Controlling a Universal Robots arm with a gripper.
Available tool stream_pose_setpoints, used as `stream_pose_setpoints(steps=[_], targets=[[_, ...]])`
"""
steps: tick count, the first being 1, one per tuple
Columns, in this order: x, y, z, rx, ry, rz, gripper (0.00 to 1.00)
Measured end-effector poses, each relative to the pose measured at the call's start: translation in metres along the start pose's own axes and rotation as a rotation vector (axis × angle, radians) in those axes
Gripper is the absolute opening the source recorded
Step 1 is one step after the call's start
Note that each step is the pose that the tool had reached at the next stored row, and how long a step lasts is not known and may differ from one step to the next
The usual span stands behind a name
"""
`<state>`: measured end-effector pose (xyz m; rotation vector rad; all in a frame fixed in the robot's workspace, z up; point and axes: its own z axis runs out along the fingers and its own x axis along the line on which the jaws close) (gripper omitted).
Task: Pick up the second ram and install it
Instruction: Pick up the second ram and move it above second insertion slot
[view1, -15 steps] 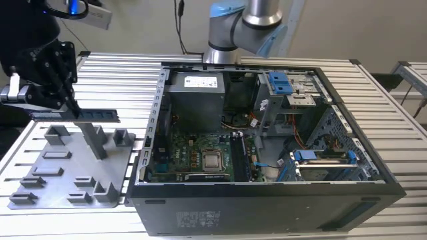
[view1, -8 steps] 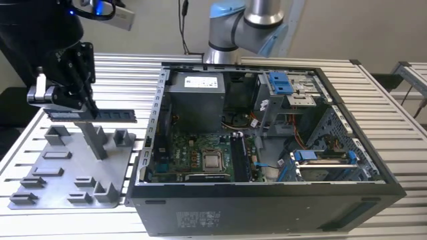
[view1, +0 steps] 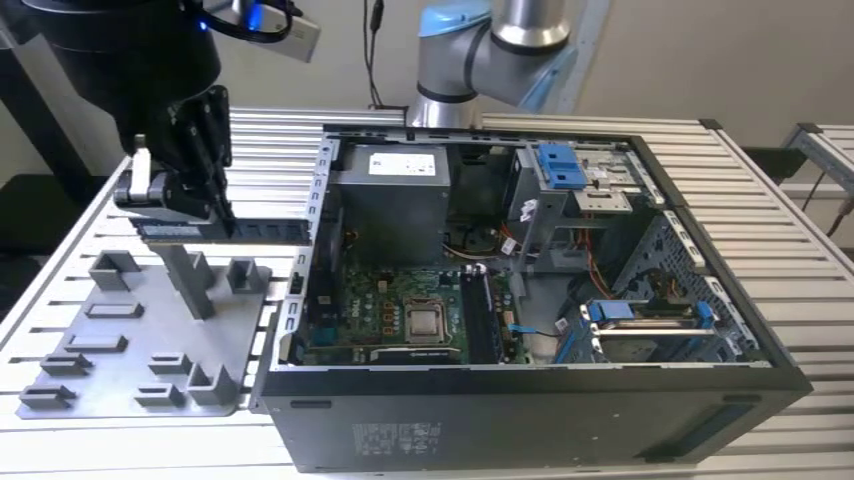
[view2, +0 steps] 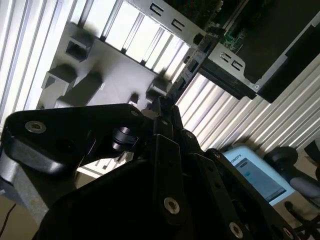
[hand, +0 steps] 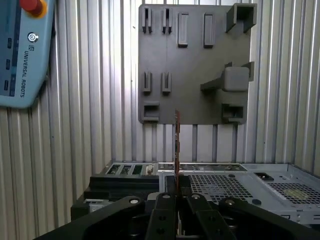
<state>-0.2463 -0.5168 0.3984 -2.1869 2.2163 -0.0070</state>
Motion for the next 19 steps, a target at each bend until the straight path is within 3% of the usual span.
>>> stream_pose_setpoints(steps=[19], targets=[[-0.0010, -0.0749, 0.0018, -0.0013, -0.0003, -0.005, 0.14]])
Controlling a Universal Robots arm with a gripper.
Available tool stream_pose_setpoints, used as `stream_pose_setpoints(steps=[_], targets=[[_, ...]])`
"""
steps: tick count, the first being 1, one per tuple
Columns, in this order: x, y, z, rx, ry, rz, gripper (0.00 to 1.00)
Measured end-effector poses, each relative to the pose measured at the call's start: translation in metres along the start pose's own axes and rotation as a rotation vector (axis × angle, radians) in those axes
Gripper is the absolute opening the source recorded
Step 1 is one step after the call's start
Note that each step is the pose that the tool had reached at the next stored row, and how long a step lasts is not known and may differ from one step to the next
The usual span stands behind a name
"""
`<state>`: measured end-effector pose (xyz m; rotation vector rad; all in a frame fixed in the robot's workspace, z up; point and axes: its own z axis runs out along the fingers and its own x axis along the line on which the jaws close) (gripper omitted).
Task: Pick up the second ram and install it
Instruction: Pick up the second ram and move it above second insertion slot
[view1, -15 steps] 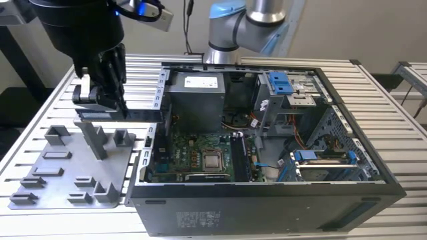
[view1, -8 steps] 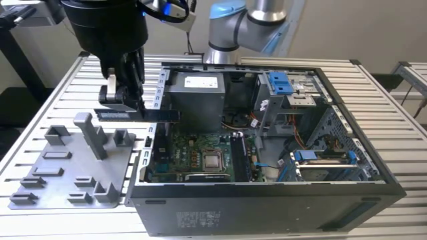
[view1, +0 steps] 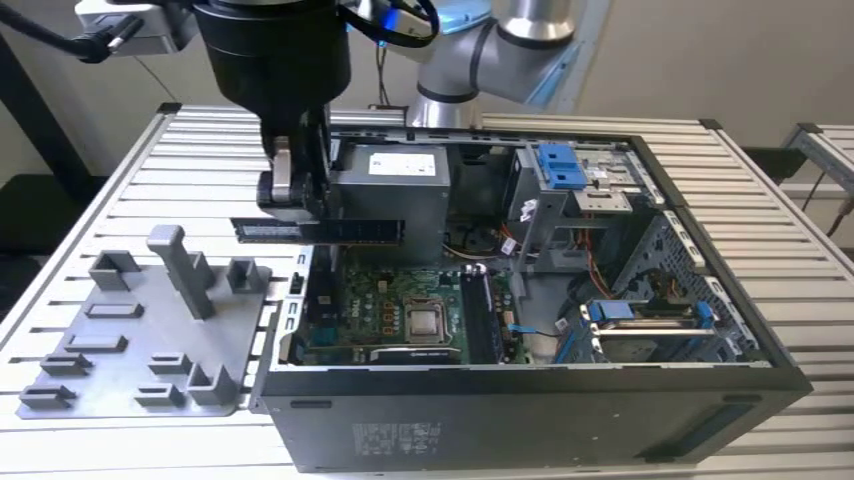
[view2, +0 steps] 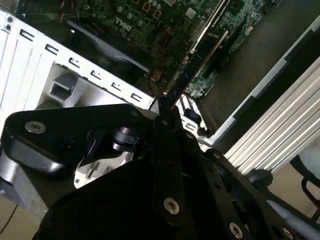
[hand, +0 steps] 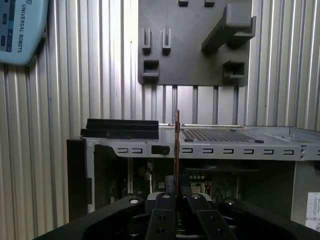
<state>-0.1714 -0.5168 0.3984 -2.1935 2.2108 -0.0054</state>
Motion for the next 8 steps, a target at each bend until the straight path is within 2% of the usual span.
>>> stream_pose_setpoints(steps=[8], targets=[[-0.0002, -0.0310, 0.0006, -0.0006, 0.0000, -0.003, 0.14]])
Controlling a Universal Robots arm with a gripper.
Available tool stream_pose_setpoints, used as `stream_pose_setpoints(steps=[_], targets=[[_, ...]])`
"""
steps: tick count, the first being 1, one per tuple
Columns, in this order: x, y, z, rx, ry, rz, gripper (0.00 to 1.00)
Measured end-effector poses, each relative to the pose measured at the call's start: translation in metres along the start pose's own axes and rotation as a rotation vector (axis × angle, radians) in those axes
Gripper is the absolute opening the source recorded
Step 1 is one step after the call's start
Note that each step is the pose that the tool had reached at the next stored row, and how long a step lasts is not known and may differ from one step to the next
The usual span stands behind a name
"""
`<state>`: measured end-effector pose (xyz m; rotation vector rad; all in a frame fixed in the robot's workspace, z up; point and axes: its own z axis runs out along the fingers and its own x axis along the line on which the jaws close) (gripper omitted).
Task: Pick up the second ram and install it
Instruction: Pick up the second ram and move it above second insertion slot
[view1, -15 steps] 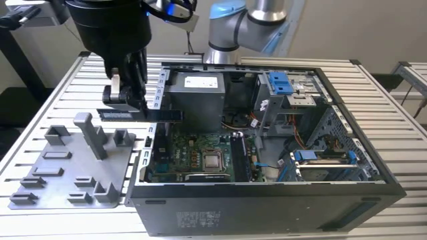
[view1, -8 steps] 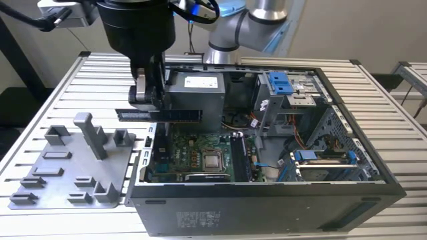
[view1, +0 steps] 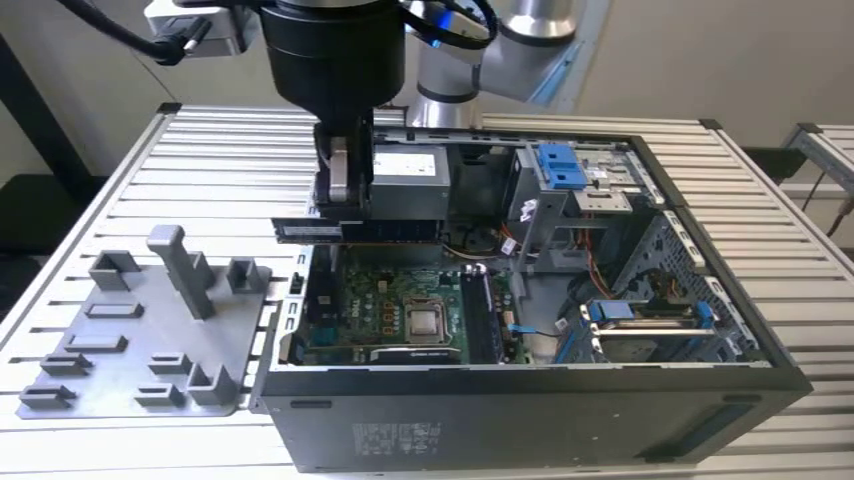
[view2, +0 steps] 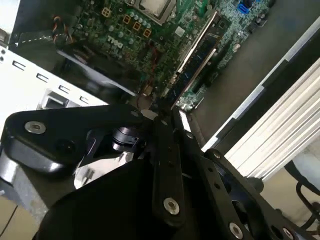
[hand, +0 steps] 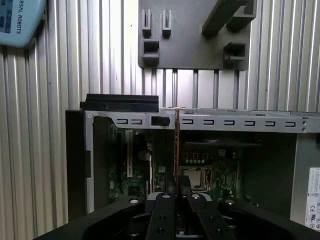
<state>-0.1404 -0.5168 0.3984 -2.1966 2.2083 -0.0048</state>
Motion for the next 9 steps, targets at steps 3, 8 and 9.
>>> stream_pose_setpoints(steps=[3, 8, 9], targets=[[-0.0001, -0.0113, 0.0003, -0.0001, -0.0001, -0.001, 0.14], [-0.0002, -0.0303, 0.0007, -0.0004, -0.0002, -0.002, 0.14], [-0.0002, -0.0340, 0.0007, -0.0005, -0.0001, -0.003, 0.14]])
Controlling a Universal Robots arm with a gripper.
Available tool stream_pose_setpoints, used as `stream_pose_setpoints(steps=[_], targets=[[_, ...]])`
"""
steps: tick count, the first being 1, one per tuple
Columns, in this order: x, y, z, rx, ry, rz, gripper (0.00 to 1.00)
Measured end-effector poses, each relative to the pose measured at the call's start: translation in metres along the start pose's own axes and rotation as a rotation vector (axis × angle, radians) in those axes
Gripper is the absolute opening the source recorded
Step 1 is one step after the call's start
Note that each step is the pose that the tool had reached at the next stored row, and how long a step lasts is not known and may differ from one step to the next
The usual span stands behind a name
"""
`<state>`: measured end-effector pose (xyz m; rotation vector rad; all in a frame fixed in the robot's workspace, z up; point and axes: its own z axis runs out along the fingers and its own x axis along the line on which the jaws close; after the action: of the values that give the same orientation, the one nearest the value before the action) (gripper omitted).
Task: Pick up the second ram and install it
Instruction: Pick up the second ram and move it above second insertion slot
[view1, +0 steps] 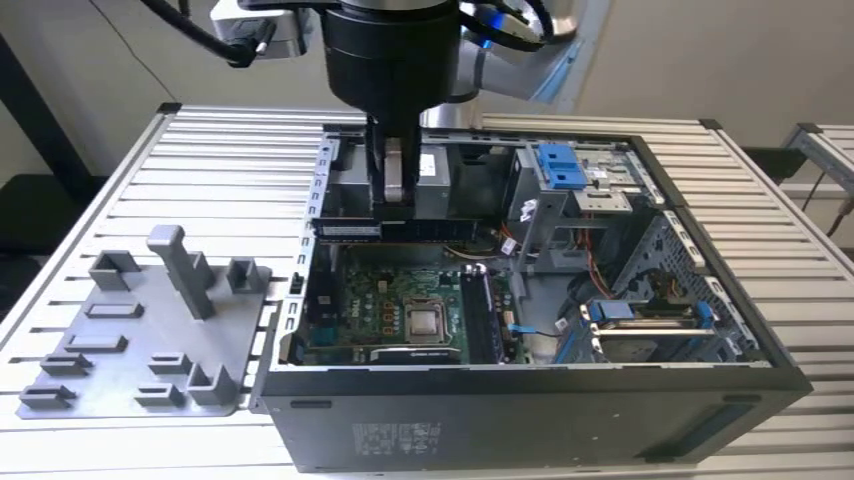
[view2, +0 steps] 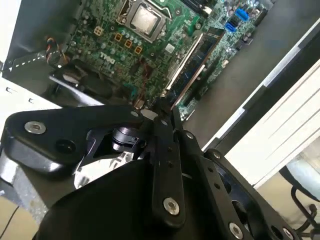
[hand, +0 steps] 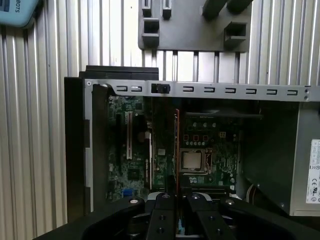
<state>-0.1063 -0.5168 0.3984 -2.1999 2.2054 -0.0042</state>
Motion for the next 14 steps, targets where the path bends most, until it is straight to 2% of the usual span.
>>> stream_pose_setpoints(steps=[14], targets=[[-0.0001, -0.0500, 0.0011, -0.0005, -0.0002, -0.005, 0.14]])
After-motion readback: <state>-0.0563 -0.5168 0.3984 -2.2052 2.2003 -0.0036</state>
